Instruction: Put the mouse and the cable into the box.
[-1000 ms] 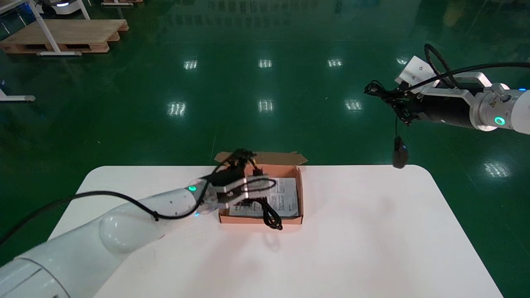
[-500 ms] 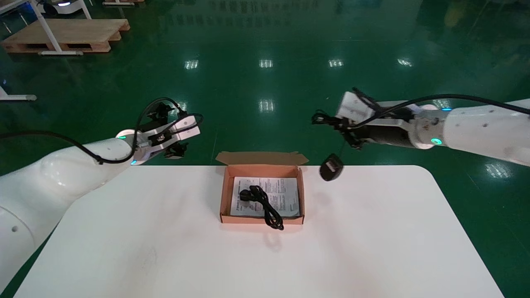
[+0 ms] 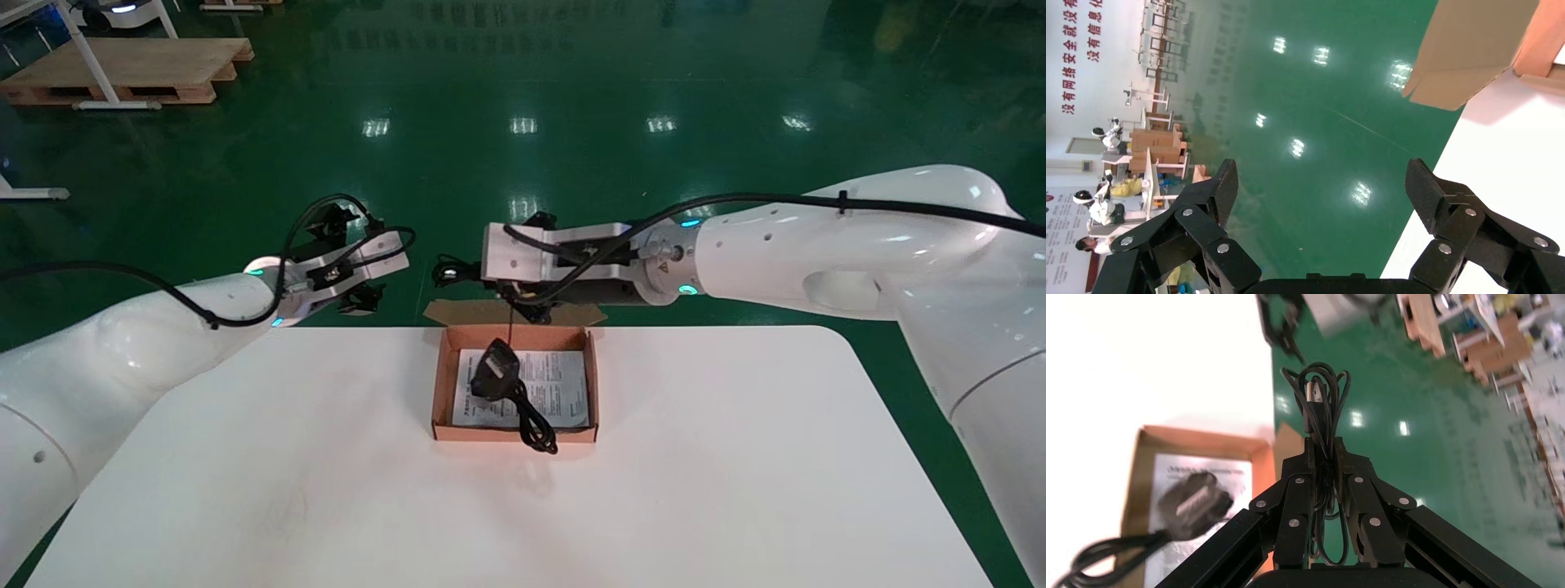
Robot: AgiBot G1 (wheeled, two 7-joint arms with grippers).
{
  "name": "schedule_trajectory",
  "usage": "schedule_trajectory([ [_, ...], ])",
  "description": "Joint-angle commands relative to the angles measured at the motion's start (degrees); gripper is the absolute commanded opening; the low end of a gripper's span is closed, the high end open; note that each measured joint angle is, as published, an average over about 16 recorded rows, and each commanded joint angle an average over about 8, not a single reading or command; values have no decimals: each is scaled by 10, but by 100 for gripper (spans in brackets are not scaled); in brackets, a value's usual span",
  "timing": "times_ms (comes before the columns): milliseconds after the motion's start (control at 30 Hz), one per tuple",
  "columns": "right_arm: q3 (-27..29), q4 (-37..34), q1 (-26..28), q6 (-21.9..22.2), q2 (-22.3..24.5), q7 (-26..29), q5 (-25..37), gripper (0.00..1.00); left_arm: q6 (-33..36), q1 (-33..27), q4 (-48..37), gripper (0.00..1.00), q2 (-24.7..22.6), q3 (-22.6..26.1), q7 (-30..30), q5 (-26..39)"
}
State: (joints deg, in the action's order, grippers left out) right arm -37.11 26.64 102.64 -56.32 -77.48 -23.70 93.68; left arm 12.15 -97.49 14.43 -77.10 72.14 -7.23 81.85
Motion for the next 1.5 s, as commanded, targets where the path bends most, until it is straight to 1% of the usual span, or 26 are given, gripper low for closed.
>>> schedule_trajectory([
  [33, -5, -1, -1, -9, -7, -18, -14, 0, -1, 0, 1, 100, 0, 3, 5, 2],
  [233, -55, 26, -19, -13, -8, -23, -46, 0, -2, -1, 3, 100, 1, 11, 17, 7],
  [367, -88, 31, -31, 7, -7, -16, -57, 0, -3, -1, 5, 100, 1, 16, 25, 10],
  [467, -111, 23, -38, 46, -7, -6, -55, 0, -3, -2, 6, 100, 1, 19, 31, 12],
  [600, -140, 3, -48, 119, -8, 19, -46, 0, -4, -2, 7, 100, 1, 23, 38, 15],
  [633, -147, -2, -50, 135, -8, 27, -45, 2, -4, -2, 7, 100, 1, 25, 40, 15],
  [667, -152, -6, -52, 147, -8, 34, -44, 7, -4, -2, 7, 100, 2, 25, 41, 16],
  [767, -168, -12, -55, 170, -8, 52, -45, 44, -5, -3, 8, 100, 2, 28, 45, 17],
  [867, -178, -14, -57, 175, -8, 60, -49, 81, -5, -3, 8, 100, 2, 30, 48, 18],
  [900, -180, -14, -57, 176, -8, 61, -50, 92, -5, -3, 8, 100, 2, 30, 48, 18],
  [933, -181, -14, -57, 177, -8, 62, -50, 100, -5, -3, 8, 100, 2, 30, 48, 18],
  [1500, -171, -10, -58, 168, -4, 61, -51, 100, -2, -1, 11, 100, 4, 26, 47, 16],
])
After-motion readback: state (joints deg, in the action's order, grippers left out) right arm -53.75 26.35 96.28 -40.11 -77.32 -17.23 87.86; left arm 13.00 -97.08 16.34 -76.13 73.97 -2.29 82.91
